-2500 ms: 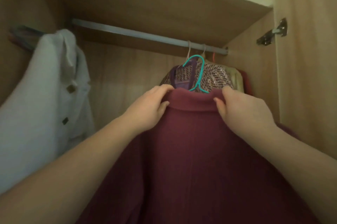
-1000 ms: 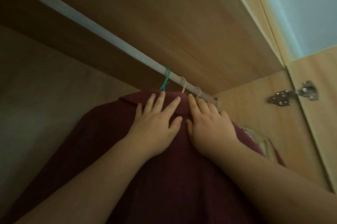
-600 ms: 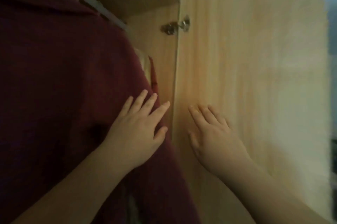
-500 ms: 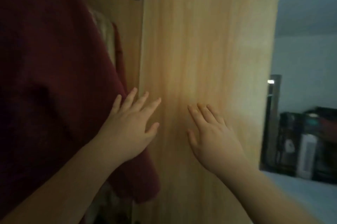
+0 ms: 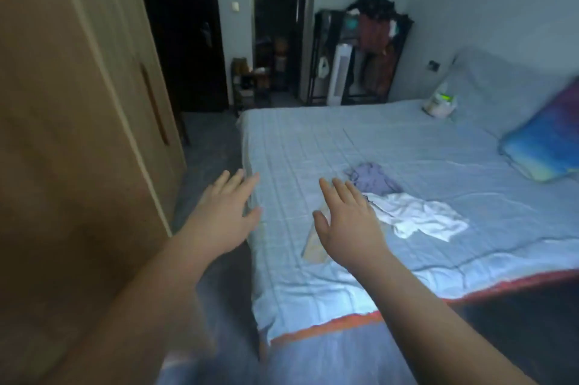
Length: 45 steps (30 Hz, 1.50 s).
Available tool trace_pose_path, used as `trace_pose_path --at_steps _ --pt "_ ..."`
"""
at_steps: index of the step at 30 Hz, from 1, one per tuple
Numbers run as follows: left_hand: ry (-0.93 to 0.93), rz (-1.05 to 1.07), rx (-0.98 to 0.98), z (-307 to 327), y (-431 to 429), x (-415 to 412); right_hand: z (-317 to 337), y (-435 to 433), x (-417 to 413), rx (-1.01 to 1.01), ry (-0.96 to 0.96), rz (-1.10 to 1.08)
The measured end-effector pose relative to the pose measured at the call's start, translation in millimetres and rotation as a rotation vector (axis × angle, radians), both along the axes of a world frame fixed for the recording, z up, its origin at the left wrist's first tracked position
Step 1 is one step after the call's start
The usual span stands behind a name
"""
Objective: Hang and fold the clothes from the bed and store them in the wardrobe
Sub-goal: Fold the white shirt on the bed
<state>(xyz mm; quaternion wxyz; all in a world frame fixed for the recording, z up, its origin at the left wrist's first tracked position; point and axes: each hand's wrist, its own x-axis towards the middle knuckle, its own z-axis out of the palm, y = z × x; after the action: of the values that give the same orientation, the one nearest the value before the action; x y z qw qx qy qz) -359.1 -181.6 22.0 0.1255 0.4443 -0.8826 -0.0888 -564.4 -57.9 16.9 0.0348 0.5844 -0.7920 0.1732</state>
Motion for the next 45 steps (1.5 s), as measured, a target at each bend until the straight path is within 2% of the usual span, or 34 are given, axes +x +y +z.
trace_pose_path --at_steps 5,12,18,24,29,37,41,43,45 --pt "-0.052 -0.125 0.102 -55.4 12.5 -88.7 -56.3 53.9 -74.7 0.076 -0.120 -0.171" --pt "-0.108 -0.282 0.115 -113.8 11.4 -215.1 -109.8 86.3 -170.1 0.198 -0.174 -0.335" --pt "-0.129 -0.389 0.165 -158.4 -19.9 -330.4 -138.8 57.9 -270.0 0.241 -0.221 -0.404" --pt "-0.117 -0.368 0.312 -191.2 -77.4 -438.8 -160.1 6.4 -370.6 0.373 -0.253 -0.400" --pt "-0.140 -0.395 0.324 -217.8 -129.2 -522.3 -175.7 -44.8 -458.5 0.397 -0.257 -0.384" --pt "-0.178 -0.265 0.569 -278.2 -149.3 -633.9 -226.9 -82.6 -583.6 0.421 -0.353 -0.386" --pt "-0.118 -0.039 0.773 -330.1 -157.0 -692.9 -284.5 -105.9 -651.5 0.509 -0.409 -0.283" --pt "-0.025 0.107 0.889 -360.9 -158.2 -719.0 -317.8 -122.3 -684.6 0.577 -0.438 -0.181" --pt "0.049 0.260 0.917 -383.4 -155.5 -741.7 -348.2 -142.6 -714.1 0.655 -0.444 -0.061"
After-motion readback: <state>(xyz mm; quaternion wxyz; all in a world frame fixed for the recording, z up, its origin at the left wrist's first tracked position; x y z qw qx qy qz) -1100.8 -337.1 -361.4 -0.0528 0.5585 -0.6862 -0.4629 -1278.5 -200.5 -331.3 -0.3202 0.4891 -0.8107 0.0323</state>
